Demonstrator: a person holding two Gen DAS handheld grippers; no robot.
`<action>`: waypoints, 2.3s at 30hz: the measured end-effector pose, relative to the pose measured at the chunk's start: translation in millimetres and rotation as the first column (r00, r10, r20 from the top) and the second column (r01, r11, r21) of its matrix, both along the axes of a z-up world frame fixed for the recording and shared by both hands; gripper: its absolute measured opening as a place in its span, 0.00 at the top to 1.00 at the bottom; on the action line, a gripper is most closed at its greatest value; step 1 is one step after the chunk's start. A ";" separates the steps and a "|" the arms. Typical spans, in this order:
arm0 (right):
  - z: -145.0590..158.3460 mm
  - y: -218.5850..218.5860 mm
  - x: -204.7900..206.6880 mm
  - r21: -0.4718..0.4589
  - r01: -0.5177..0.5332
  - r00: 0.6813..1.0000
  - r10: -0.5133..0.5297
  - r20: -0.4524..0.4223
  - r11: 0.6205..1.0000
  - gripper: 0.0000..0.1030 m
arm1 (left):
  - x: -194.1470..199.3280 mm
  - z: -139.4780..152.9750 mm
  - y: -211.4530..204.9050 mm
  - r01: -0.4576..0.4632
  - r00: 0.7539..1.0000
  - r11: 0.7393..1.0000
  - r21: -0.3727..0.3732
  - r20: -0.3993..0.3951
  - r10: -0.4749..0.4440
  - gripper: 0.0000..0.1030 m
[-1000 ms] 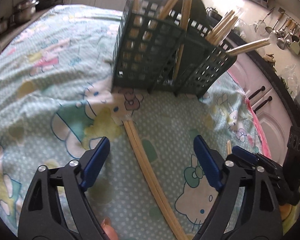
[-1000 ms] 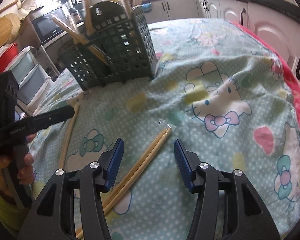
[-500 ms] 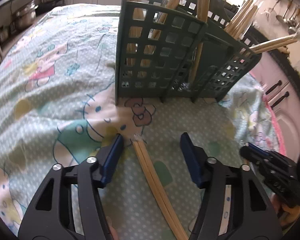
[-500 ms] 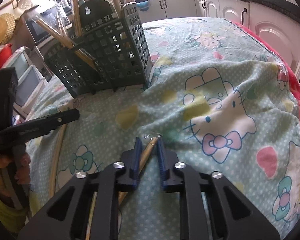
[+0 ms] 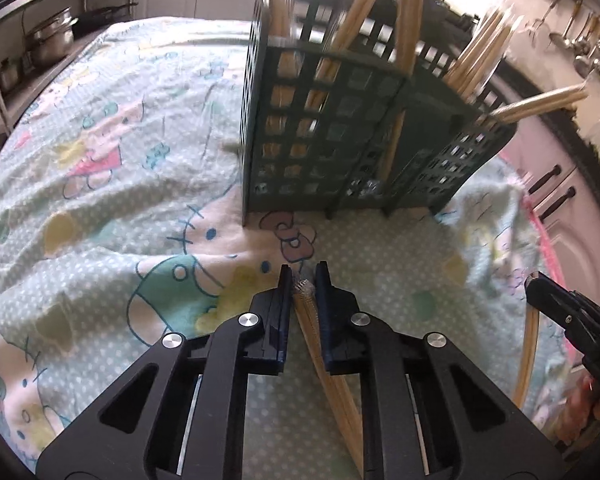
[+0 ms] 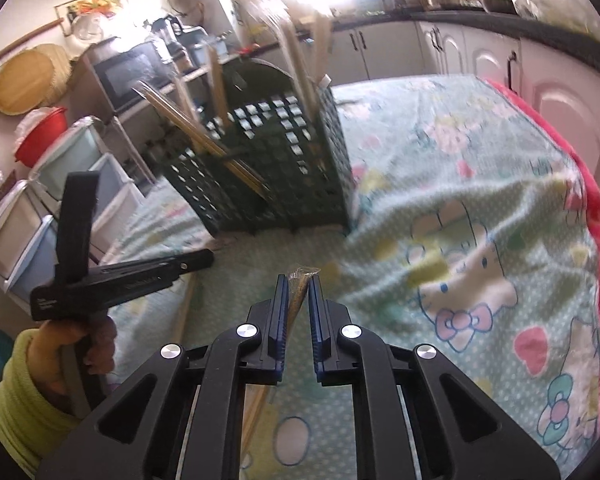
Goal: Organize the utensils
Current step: 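Lift the held chopsticks with both grippers and lower them into the caddy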
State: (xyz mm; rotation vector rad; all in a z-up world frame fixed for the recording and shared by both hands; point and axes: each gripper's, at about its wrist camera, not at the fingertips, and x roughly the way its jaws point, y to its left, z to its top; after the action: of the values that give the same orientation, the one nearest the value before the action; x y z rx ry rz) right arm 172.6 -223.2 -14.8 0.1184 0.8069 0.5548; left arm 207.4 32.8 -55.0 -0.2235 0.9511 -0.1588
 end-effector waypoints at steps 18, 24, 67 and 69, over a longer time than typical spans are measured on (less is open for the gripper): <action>91.7 12.7 -12.9 0.074 -0.074 0.970 0.055 0.235 0.994 0.95 | -50.0 146.0 13.5 -0.025 0.921 0.996 -0.080 0.385 0.054 0.95; 119.7 13.4 -9.2 0.094 -0.071 0.947 0.038 0.319 0.993 0.95 | -55.7 185.2 16.2 -0.046 0.873 0.997 -0.061 0.483 0.069 0.96; 203.8 40.6 57.1 0.172 -0.003 0.780 -0.105 0.617 0.985 0.95 | -0.9 245.4 23.2 -0.176 0.749 0.982 -0.074 0.637 0.182 0.97; 197.5 42.9 60.5 0.165 -0.001 0.777 -0.103 0.621 0.986 0.95 | 1.6 239.5 22.2 -0.170 0.754 0.983 -0.076 0.632 0.179 0.97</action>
State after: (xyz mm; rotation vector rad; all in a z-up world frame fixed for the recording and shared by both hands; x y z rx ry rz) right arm 233.1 -180.3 182.7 0.0891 0.0977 0.5582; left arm 209.0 55.0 184.4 -0.2478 0.2402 -0.0578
